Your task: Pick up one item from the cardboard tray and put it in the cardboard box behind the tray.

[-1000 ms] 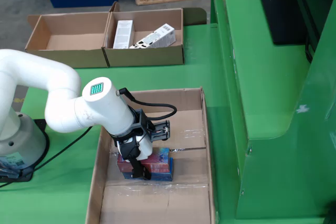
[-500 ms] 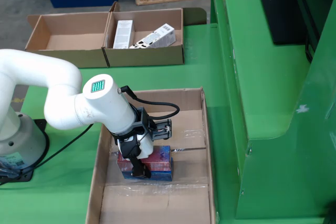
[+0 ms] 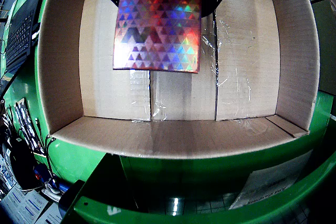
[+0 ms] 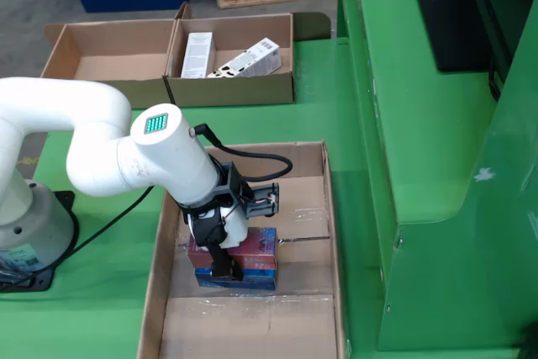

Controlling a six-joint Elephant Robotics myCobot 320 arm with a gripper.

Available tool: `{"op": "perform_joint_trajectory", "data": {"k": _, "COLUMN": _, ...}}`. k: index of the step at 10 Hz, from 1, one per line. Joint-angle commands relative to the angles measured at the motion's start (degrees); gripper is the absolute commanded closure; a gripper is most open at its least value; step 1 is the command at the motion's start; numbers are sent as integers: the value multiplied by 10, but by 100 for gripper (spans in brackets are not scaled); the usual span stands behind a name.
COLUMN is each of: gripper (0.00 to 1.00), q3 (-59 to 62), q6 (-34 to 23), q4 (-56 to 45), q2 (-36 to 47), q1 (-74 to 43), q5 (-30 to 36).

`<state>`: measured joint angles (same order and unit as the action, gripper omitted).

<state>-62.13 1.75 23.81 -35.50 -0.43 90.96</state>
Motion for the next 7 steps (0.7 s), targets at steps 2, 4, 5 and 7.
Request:
{"op": "perform_joint_trajectory", "data": {"k": 2, "gripper": 100, "q3": 152, "q6": 9, "q4": -91, "q2": 23, "q1": -1, "q5": 3}}
{"op": "perform_joint_trajectory", "data": {"k": 4, "gripper": 100, "q3": 169, "q6": 10, "q4": -106, "q2": 28, "q1": 0, "q5": 0}}
{"op": "perform_joint_trajectory", "data": {"k": 5, "gripper": 100, "q3": 169, "q6": 10, "q4": -106, "q2": 28, "q1": 0, "q5": 0}}
{"op": "perform_joint_trajectory", "data": {"k": 7, "gripper": 100, "q3": 202, "q6": 12, "q4": -130, "q2": 22, "q1": 1, "q5": -1}}
